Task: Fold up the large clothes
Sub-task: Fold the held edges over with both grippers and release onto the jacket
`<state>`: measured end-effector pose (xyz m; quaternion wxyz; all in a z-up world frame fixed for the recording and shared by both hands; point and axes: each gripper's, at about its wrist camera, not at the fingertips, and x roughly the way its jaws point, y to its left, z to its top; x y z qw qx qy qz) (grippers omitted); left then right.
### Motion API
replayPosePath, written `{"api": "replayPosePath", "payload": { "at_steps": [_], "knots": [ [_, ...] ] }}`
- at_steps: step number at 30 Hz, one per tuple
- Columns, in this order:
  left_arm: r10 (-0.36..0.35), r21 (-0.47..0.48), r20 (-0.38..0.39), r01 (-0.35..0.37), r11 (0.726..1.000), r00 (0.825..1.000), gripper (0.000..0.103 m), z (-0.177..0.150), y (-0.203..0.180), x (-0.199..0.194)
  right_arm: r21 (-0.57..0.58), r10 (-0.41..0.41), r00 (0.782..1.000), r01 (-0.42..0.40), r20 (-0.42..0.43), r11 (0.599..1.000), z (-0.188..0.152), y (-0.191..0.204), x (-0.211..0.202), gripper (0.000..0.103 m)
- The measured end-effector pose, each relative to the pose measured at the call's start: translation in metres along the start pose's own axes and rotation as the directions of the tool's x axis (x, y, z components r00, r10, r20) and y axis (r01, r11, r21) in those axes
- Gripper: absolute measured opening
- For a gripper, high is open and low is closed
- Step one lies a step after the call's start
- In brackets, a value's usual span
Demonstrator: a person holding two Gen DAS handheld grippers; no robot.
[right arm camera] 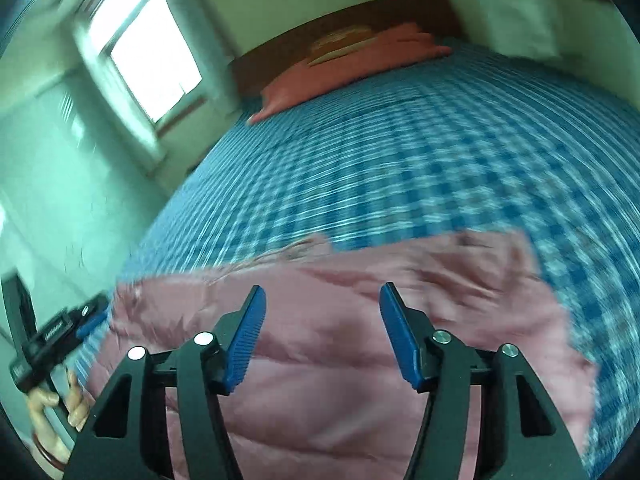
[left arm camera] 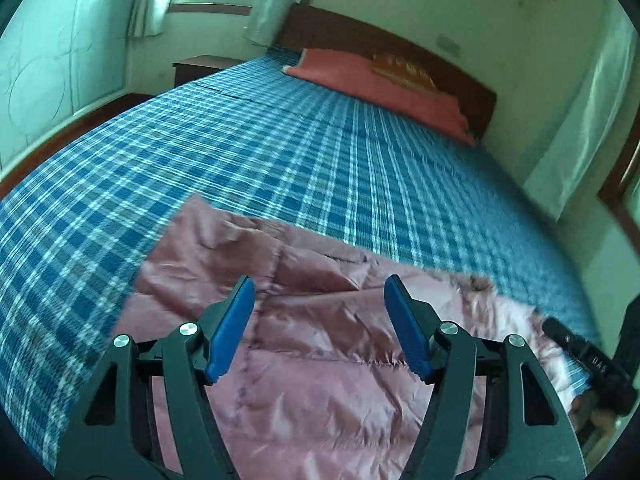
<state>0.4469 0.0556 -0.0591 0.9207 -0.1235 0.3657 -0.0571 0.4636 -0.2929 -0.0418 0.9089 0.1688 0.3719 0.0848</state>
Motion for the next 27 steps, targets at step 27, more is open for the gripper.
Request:
{"api": "replayPosePath", "payload": {
  "at_steps": [27],
  "knots": [
    [-0.056, -0.213, -0.103, 0.033, 0.976, 0.993, 0.074, -0.008, 0.074, -0.011, 0.239, -0.125, 0.987, 0.145, -0.097, 0.960, -0.011, -0.110, -0.064, 0.056]
  ]
}}
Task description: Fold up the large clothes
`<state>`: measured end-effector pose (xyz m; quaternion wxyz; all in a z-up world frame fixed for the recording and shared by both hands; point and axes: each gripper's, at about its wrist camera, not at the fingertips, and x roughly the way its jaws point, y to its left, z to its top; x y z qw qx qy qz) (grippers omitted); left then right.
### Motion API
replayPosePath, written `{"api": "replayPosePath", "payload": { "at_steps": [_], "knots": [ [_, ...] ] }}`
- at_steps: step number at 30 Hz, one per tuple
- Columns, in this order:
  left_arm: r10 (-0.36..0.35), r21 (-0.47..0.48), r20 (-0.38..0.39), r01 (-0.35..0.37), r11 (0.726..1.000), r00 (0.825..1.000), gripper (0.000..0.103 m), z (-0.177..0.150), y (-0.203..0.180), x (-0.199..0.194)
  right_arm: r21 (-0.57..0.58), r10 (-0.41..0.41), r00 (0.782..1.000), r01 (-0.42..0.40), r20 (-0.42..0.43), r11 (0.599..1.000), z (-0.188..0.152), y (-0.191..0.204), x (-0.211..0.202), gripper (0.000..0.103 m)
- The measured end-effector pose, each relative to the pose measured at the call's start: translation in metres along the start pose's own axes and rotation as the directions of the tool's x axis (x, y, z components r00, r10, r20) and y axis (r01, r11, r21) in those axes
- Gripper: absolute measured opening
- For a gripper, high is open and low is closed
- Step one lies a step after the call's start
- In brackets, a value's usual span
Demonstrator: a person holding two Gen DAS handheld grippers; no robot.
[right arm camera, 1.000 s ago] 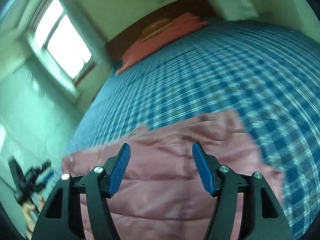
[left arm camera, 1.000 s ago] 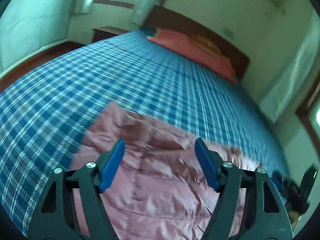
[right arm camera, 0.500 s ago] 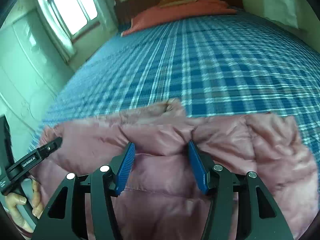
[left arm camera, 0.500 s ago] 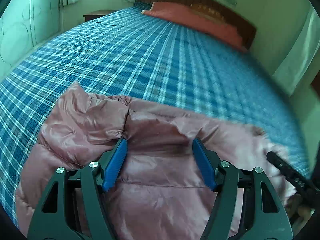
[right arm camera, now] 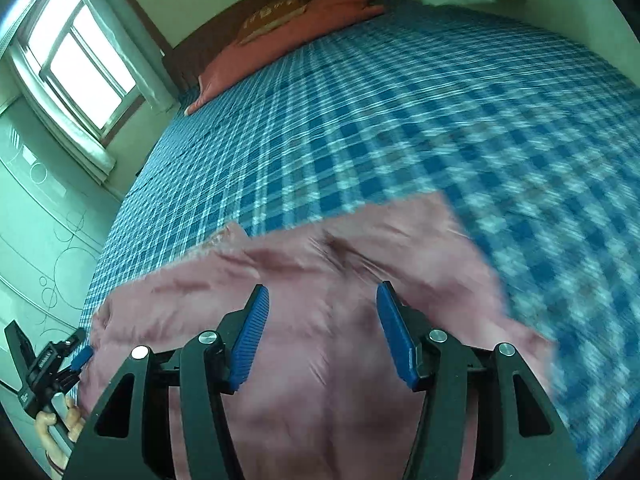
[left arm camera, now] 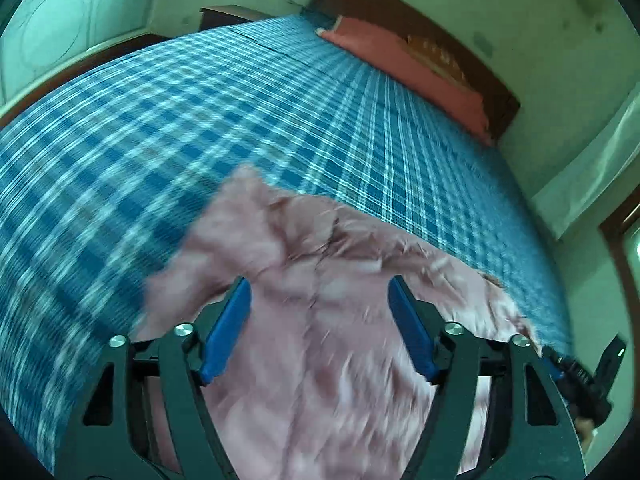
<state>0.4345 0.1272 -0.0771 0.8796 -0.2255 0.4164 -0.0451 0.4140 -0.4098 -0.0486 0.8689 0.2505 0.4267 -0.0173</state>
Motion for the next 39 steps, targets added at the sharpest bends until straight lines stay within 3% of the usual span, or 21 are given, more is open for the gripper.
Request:
{"api": "replayPosePath", "payload": {
  "at_steps": [5, 11, 15, 18, 22, 29, 31, 33, 35, 39],
  "knots": [
    [0.030, -0.126, 0.042, -0.024, 0.992, 0.999, 0.074, -0.036, 0.050, -0.058, 0.059, -0.041, 0.998, 0.038, 0.042, 0.998, -0.045, -0.047, -0.062, 0.056],
    [0.073, -0.288, 0.060, -0.052, 0.956, 0.996, 0.074, -0.092, 0.107, -0.108, 0.191, -0.005, 0.998, -0.009, 0.070, 0.981, -0.107, -0.091, -0.111, 0.062],
    [0.003, -0.381, 0.060, 0.020, 0.924, 0.998, 0.075, -0.139, 0.119, -0.126, 0.275, 0.090, 0.994, -0.102, 0.056, 0.956, -0.154, -0.094, -0.111, 0.062],
    [-0.084, -0.363, 0.045, 0.095, 0.927, 0.995, 0.079, -0.167, 0.102, -0.120, 0.348, 0.186, 0.982, -0.188, 0.041, 0.919, -0.178, -0.097, -0.101, 0.062],
    [-0.059, -0.317, 0.074, 0.080, 0.945, 0.995, 0.082, -0.169, 0.084, -0.115, 0.382, 0.263, 0.964, -0.262, 0.051, 0.887, -0.187, -0.083, -0.083, 0.062],
    [-0.078, -0.434, 0.120, 0.123, 0.893, 0.990, 0.081, -0.150, 0.078, -0.093, 0.456, 0.248, 0.958, -0.287, 0.146, 0.842, -0.174, -0.084, -0.067, 0.062],
    [-0.059, -0.435, 0.138, 0.114, 0.893, 0.989, 0.075, -0.144, 0.074, -0.088, 0.465, 0.237, 0.956, -0.291, 0.174, 0.836, -0.169, -0.088, -0.062, 0.062],
    [-0.052, -0.432, 0.130, 0.103, 0.896, 0.990, 0.052, -0.138, 0.069, -0.079, 0.468, 0.227, 0.956, -0.289, 0.184, 0.835, -0.166, -0.091, -0.062, 0.062],
    [-0.054, -0.434, 0.113, 0.098, 0.895, 0.992, 0.042, -0.135, 0.071, -0.069, 0.460, 0.208, 0.960, -0.272, 0.185, 0.845, -0.164, -0.089, -0.062, 0.060],
    [-0.040, -0.400, 0.126, 0.088, 0.912, 0.991, 0.022, -0.135, 0.059, -0.068, 0.471, 0.236, 0.956, -0.292, 0.176, 0.832, -0.160, -0.085, -0.053, 0.032]
  ]
}}
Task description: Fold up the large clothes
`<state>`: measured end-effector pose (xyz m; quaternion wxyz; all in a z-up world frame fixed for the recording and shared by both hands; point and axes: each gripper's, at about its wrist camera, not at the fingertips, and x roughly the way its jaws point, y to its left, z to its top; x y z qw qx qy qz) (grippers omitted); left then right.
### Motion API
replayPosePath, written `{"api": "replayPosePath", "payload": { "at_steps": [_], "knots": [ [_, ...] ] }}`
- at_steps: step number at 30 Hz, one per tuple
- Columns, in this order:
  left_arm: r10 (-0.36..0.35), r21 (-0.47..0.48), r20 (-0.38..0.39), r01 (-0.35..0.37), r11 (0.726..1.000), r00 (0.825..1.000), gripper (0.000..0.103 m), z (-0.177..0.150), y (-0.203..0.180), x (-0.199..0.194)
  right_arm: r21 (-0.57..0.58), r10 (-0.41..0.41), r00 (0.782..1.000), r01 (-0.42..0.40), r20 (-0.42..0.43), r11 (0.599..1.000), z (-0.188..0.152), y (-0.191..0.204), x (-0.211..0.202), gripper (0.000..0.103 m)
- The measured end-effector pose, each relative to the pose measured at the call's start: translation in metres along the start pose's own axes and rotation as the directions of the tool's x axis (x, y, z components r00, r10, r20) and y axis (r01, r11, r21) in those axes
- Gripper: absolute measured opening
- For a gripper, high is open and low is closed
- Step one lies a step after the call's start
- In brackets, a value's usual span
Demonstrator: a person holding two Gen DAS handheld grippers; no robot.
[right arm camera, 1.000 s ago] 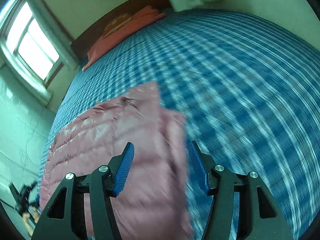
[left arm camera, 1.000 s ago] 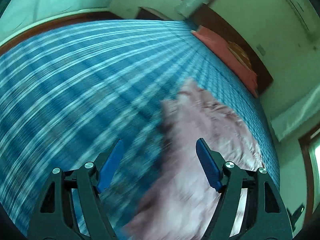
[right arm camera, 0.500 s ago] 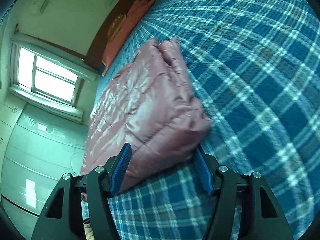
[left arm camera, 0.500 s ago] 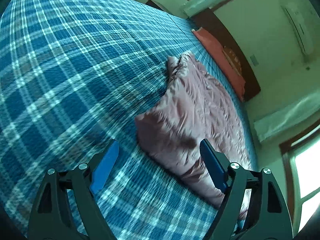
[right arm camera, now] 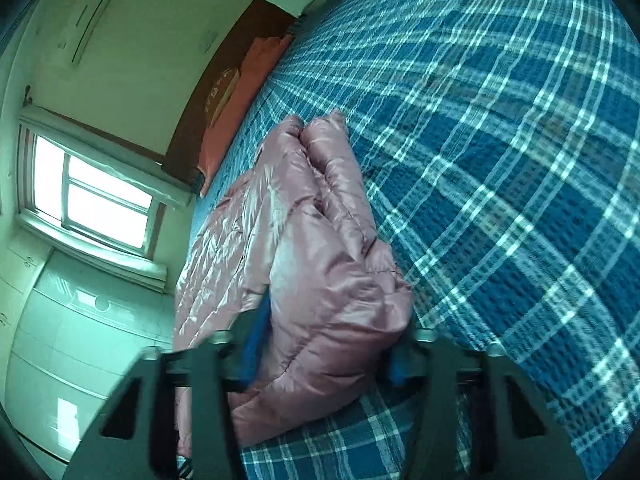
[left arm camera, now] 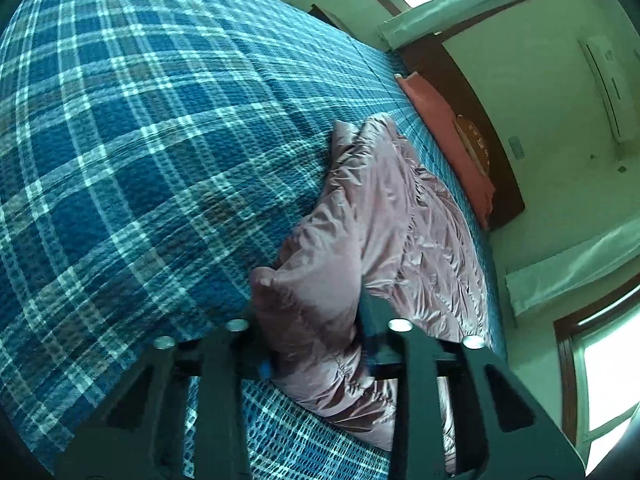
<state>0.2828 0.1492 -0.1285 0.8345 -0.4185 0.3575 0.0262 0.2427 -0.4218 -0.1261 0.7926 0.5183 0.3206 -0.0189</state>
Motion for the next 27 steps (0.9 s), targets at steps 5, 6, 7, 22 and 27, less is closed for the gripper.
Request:
{"api": "replayPosePath", "payload": {
  "at_steps": [5, 6, 7, 22, 27],
  "knots": [
    [-0.007, 0.037, 0.012, 0.007, 0.999, 1.000, 0.013, 0.001, -0.014, -0.007, -0.018, 0.035, 0.999, -0.035, 0.007, 0.999, -0.006, 0.002, -0.010, 0.017],
    [-0.013, 0.039, 0.014, 0.012, 0.999, 1.000, 0.012, 0.004, -0.014, -0.009, -0.027, 0.038, 0.999, -0.037, 0.009, 0.999, -0.008, 0.003, -0.015, 0.016],
    [-0.020, 0.044, 0.014, 0.019, 0.999, 1.000, 0.012, 0.004, -0.008, -0.016, -0.035, 0.039, 0.999, -0.039, 0.009, 0.999, -0.010, 0.005, -0.020, 0.015],
    [-0.023, 0.029, -0.031, 0.024, 0.999, 0.999, 0.012, -0.039, 0.051, -0.100, -0.037, 0.031, 0.998, -0.033, -0.048, 0.999, -0.076, -0.035, -0.110, 0.015],
    [-0.020, 0.035, -0.033, 0.021, 0.999, 0.999, 0.012, -0.052, 0.063, -0.127, -0.018, 0.033, 0.998, -0.034, -0.054, 0.999, -0.091, -0.044, -0.129, 0.015]
  ]
}}
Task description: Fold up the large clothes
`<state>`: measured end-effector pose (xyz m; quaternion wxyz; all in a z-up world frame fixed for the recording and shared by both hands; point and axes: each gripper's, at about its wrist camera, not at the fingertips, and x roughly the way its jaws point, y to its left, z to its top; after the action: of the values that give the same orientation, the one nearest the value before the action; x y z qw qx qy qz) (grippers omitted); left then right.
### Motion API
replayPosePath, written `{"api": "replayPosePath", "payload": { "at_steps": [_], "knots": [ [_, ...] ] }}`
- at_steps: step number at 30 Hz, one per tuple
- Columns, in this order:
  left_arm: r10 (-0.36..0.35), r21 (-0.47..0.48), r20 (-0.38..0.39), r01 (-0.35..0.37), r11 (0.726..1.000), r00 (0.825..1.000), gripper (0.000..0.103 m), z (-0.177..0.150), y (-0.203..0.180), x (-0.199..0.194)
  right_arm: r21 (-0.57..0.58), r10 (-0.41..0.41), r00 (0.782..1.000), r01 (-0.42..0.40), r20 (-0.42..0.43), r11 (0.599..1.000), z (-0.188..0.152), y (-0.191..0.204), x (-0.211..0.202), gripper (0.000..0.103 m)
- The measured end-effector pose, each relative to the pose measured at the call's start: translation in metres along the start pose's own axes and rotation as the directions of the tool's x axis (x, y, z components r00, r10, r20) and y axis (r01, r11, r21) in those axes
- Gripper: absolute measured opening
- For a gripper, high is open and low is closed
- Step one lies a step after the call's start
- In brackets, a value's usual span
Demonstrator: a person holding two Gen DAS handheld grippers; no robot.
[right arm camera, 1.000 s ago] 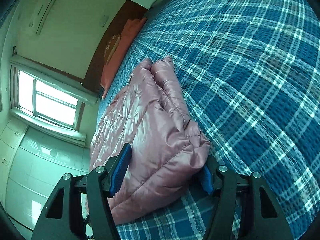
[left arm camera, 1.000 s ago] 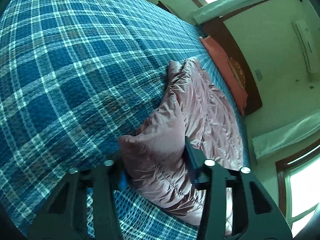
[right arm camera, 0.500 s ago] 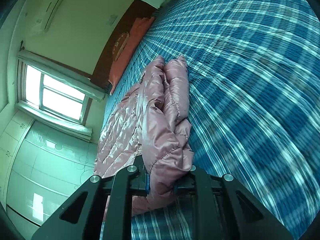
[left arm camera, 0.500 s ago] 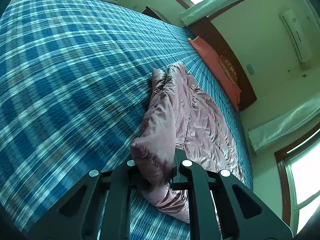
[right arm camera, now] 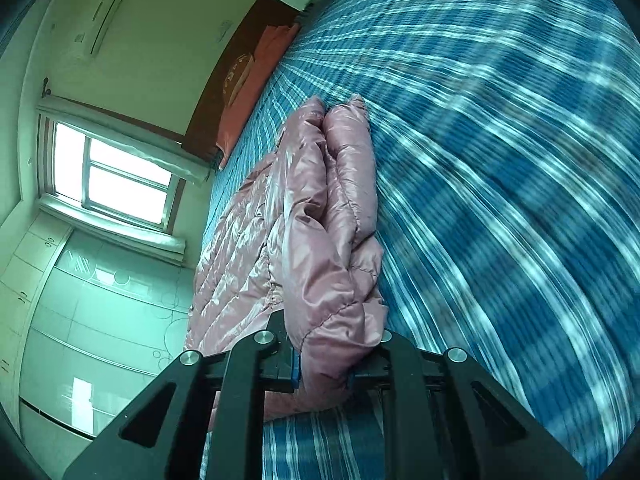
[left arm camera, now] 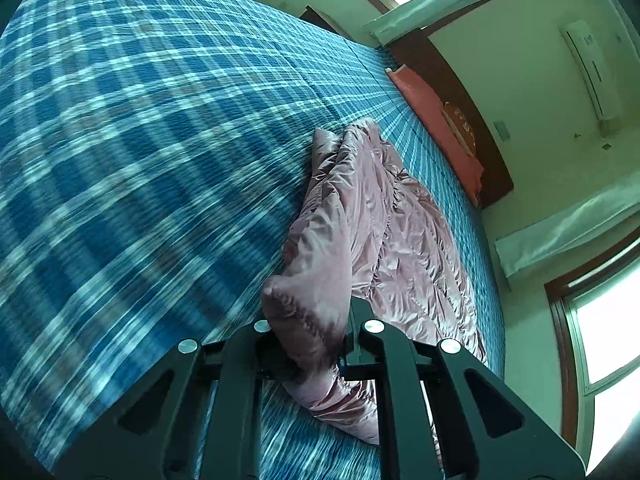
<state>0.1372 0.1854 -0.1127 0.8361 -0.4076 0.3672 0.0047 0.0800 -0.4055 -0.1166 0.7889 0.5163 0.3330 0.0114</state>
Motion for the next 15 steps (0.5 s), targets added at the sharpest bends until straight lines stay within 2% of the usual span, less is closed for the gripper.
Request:
{"api": "replayPosePath", "payload": {
  "at_steps": [5, 8, 10, 11, 12, 13, 15],
  "knots": [
    [0.005, 0.012, -0.003, -0.005, 1.000, 1.000, 0.012, -0.011, 0.012, -0.012, -0.002, 0.006, 1.000, -0.006, -0.009, 1.000, -0.006, -0.008, -0.006, 0.015],
    [-0.008, 0.009, -0.007, 0.008, 1.000, 1.000, 0.016, -0.012, 0.018, -0.011, 0.009, 0.009, 1.000, -0.009, -0.016, 1.000, -0.003, -0.011, -0.006, 0.021],
    [0.006, 0.018, 0.005, -0.006, 1.000, 1.000, 0.027, -0.011, 0.019, -0.013, 0.030, 0.005, 1.000, -0.004, -0.013, 1.000, 0.002, -0.016, -0.006, 0.030],
    [0.012, 0.016, 0.015, -0.012, 1.000, 1.000, 0.042, -0.010, 0.020, -0.015, 0.033, -0.004, 1.000, 0.004, -0.006, 0.999, 0.003, -0.017, -0.008, 0.034],
    [0.015, 0.006, 0.030, -0.015, 1.000, 0.999, 0.060, -0.008, 0.022, -0.017, 0.033, -0.009, 1.000, 0.009, 0.000, 0.999, 0.004, -0.022, -0.012, 0.045],
    [0.014, -0.001, 0.034, -0.014, 1.000, 0.999, 0.065, -0.008, 0.025, -0.019, 0.037, -0.018, 1.000, 0.017, 0.014, 0.999, 0.005, -0.026, -0.016, 0.061],
    [0.009, -0.031, 0.041, -0.008, 1.000, 0.999, 0.067, -0.004, 0.032, -0.020, 0.051, -0.005, 1.000, 0.003, 0.029, 0.999, 0.007, -0.031, -0.020, 0.063]
  ]
}}
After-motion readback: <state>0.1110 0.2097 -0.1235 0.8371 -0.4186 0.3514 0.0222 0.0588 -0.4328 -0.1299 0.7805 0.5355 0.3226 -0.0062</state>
